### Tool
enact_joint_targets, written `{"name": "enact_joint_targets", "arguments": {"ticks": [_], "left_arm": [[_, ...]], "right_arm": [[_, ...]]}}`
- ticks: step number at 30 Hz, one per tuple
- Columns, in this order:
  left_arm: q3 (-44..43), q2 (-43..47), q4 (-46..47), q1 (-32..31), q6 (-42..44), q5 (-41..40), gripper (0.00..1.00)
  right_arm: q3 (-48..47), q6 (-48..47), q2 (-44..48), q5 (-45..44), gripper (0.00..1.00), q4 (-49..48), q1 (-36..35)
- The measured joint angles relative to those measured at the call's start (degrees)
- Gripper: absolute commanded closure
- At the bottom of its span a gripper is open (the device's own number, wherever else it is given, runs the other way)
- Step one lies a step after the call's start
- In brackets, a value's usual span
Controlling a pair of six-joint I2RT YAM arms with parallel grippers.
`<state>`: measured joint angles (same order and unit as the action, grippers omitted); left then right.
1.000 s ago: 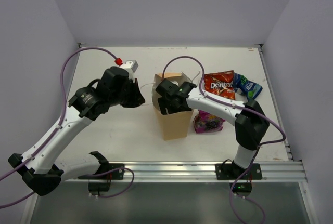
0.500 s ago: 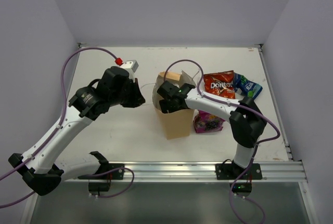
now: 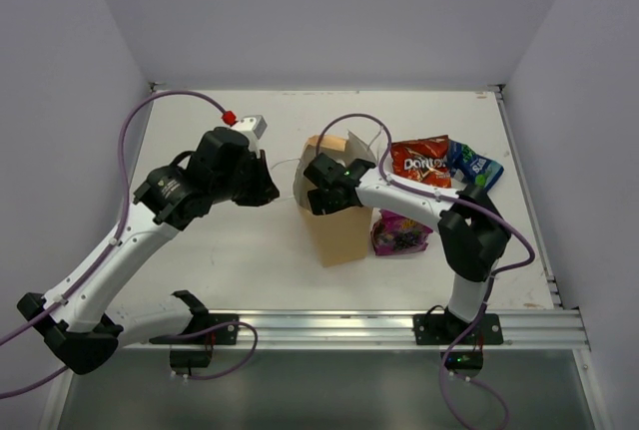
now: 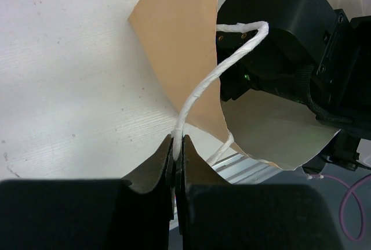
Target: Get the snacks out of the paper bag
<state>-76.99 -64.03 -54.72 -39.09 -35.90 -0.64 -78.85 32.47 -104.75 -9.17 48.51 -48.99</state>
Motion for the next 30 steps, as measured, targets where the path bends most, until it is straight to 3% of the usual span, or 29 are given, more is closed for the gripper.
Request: {"name": "enact_joint_targets", "arguments": {"ticks": [12, 19, 30], "left_arm": [[0.0, -1.4, 0.3, 0.0, 0.0, 0.4, 1.0], [0.0, -1.6, 0.7, 0.0, 0.0, 0.9, 1.0], [0.0, -1.6, 0.8, 0.0, 0.0, 0.9, 1.0]], "right_arm": [[0.5, 0.1, 0.0, 2.7, 0.22, -0.1, 0.0], [0.5, 0.3, -0.2, 2.6, 0.31, -0.1, 0.0], [3.0, 1.5, -0.2, 1.4, 0.35, -0.3, 0.1]]}}
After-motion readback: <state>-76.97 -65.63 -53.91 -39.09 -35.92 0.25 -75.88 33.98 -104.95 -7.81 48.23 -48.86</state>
